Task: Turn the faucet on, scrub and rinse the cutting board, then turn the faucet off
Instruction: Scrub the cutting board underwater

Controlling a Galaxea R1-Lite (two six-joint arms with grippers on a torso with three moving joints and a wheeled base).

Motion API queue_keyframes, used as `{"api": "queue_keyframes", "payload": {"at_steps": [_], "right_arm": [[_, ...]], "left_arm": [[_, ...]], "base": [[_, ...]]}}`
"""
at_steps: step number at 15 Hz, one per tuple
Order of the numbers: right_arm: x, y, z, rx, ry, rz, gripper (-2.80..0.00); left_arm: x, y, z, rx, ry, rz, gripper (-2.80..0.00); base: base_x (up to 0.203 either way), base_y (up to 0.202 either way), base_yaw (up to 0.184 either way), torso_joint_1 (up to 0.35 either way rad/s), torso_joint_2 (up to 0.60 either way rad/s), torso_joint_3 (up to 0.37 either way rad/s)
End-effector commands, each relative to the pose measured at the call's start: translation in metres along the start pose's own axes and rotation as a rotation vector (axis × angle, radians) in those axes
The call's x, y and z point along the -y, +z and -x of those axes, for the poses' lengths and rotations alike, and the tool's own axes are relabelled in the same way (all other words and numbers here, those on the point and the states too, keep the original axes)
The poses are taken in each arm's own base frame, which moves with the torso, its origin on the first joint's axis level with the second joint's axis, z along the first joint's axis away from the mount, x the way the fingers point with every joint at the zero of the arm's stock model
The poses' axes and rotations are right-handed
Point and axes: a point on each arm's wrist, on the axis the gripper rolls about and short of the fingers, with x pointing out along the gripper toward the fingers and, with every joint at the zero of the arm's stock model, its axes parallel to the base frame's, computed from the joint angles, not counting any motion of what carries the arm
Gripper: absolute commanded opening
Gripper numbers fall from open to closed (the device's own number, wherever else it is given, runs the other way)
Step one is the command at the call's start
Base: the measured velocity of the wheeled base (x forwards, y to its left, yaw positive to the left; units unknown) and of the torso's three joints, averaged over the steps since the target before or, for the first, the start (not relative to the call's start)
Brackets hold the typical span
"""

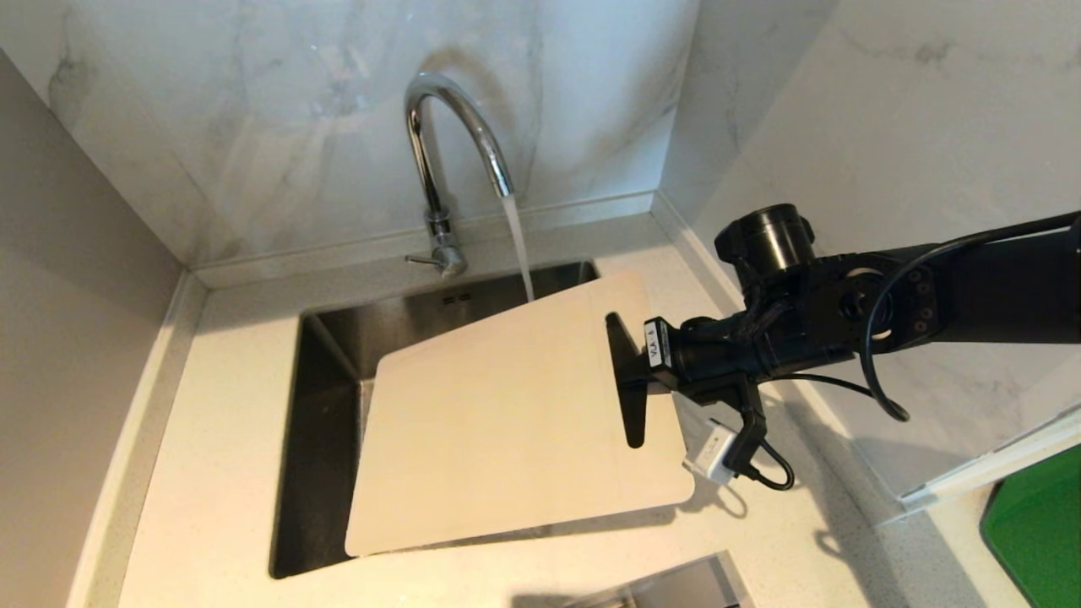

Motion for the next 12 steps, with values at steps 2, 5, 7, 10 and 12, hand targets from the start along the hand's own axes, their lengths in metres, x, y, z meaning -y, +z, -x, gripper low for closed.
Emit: {"api": "queue_keyframes", "payload": {"at_steps": [2,5,7,10,12], "right_arm": [[0.009,-0.001,-0.004,0.006,-0.022,0.025,-2.80],[0.016,-0.001,-0.007,0.010,-0.035,0.030,-2.80],[0.020,0.002,-0.011,0.023,-0.044,0.037,-2.80],[0.025,0.003,-0.020,0.023,-0.061,0.039,-2.80],[0.028,0.002,-0.027,0.014,-0.080,0.032,-2.80]], "left_arm": [[-0.006,0.060,0.000,0.040,0.004,-0.030,-2.80],[-0.009,0.099,-0.030,-0.069,-0.006,-0.038,-2.80],[-0.011,0.118,-0.053,-0.132,-0.006,-0.036,-2.80],[-0.013,0.127,-0.090,-0.253,0.019,-0.012,-2.80],[-0.020,0.127,-0.112,-0.336,0.090,0.013,-2.80]], "base": [[0.000,0.000,0.000,0.000,0.00,0.000],[0.000,0.000,0.000,0.000,0.00,0.000],[0.000,0.000,0.000,0.000,0.00,0.000],[0.000,0.000,0.000,0.000,0.00,0.000],[0.000,0.000,0.000,0.000,0.00,0.000]]}}
